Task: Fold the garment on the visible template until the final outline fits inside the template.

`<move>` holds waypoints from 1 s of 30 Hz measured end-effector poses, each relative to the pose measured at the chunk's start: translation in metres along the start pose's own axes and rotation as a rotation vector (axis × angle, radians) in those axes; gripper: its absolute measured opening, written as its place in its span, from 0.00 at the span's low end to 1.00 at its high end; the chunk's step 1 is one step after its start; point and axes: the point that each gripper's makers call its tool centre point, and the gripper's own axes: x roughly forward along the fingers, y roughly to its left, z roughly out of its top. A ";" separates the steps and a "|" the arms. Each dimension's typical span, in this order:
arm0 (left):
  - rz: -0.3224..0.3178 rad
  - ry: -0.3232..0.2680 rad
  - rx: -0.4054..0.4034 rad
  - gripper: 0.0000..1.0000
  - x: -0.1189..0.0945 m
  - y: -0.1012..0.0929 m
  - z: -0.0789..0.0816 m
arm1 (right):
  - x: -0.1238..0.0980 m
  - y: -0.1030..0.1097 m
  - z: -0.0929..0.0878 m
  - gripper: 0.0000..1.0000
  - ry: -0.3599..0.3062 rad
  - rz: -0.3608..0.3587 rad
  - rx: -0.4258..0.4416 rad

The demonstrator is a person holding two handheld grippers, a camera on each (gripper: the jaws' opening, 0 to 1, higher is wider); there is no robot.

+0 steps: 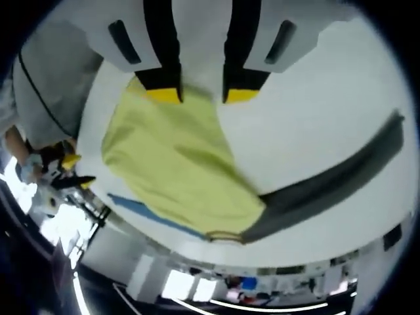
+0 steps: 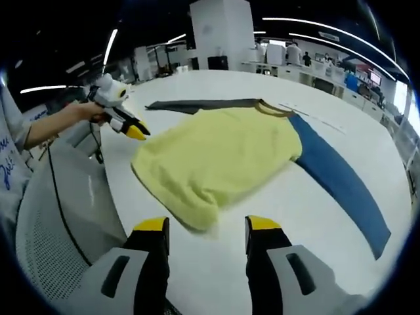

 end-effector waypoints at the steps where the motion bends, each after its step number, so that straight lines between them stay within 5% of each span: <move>1: -0.001 0.001 -0.002 0.20 0.000 0.000 0.000 | 0.001 0.000 0.000 0.45 0.000 0.002 0.002; 30: -0.030 0.007 -0.040 0.13 0.008 -0.008 -0.006 | 0.031 -0.007 -0.017 0.32 0.031 0.029 0.071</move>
